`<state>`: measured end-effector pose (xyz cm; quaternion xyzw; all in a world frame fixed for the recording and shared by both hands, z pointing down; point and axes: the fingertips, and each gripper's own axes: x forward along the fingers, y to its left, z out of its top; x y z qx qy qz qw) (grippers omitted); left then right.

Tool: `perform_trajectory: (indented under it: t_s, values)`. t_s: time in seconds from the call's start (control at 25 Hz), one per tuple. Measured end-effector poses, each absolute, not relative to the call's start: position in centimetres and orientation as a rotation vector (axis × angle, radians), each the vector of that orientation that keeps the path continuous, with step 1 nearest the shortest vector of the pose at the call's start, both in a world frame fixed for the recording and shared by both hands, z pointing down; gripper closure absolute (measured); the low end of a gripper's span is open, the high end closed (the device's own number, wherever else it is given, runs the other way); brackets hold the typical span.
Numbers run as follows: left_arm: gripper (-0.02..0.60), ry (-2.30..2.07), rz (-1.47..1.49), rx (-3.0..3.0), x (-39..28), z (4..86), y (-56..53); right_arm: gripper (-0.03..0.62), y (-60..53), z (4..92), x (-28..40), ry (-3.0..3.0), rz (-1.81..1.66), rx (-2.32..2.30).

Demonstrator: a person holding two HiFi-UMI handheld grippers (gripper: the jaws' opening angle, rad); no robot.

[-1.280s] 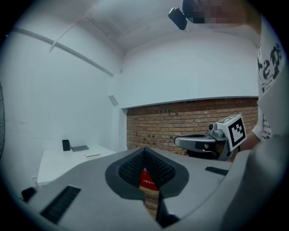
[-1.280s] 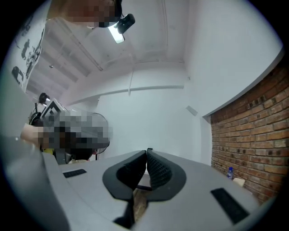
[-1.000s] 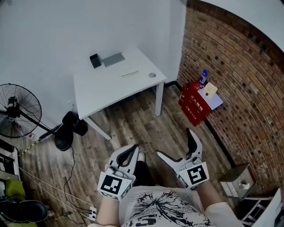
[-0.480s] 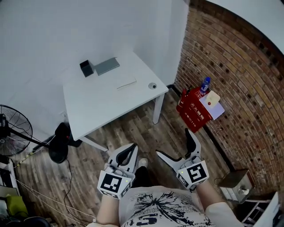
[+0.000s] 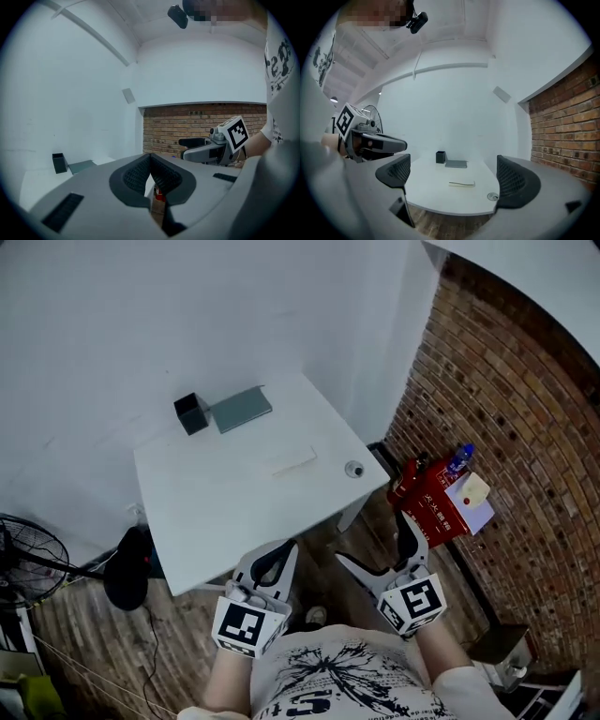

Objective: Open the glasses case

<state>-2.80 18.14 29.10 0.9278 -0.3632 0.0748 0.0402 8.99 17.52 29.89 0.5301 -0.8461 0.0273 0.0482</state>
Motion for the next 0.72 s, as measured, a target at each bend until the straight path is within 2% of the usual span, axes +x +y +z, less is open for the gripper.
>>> perform_trajectory:
  t_s: [0.36, 0.72]
  values:
    - [0.568, -1.223, 0.227, 2.744, -5.8, 31.4, 8.9, 0.016, 6.5, 32.1, 4.8, -2.603, 0.109, 1.426]
    - [0.568, -1.442, 0.246, 2.600, -4.9, 32.8, -0.7, 0.016, -5.3, 35.2, 4.8, -2.682, 0.202, 1.164]
